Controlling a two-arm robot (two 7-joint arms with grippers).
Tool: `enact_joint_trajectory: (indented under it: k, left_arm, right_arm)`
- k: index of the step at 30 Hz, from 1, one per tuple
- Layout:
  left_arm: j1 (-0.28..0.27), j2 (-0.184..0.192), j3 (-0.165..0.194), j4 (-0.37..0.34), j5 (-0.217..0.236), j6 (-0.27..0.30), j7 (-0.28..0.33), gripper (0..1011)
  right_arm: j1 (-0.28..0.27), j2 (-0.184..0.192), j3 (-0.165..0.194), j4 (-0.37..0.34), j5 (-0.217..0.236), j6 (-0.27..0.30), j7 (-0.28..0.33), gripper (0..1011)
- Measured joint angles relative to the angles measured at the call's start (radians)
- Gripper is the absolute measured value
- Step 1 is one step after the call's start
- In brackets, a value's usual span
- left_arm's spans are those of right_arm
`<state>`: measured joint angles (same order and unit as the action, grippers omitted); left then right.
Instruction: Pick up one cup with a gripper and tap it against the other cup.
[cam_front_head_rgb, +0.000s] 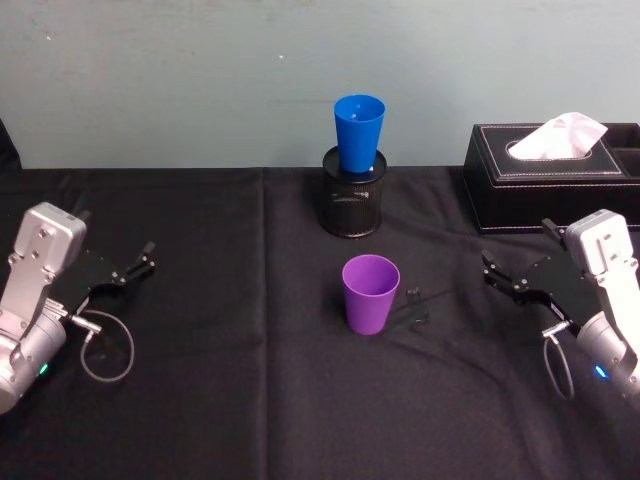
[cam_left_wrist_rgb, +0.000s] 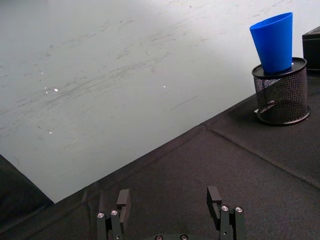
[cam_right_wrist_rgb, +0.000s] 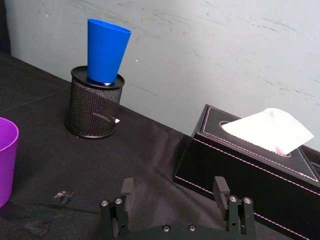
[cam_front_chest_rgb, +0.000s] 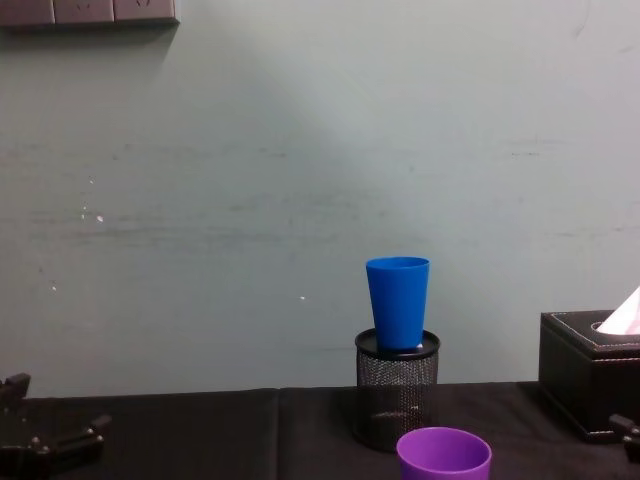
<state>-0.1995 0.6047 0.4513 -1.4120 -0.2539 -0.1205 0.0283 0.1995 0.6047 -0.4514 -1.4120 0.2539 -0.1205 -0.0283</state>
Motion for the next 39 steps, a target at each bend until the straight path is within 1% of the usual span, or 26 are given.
enact_joint_trajectory:
  k: [39]
  left_arm:
    - [0.0, 0.0, 0.0, 0.0, 0.0, 0.0, 0.0, 1000]
  right_arm:
    - [0.0, 0.0, 0.0, 0.0, 0.0, 0.0, 0.0, 1003]
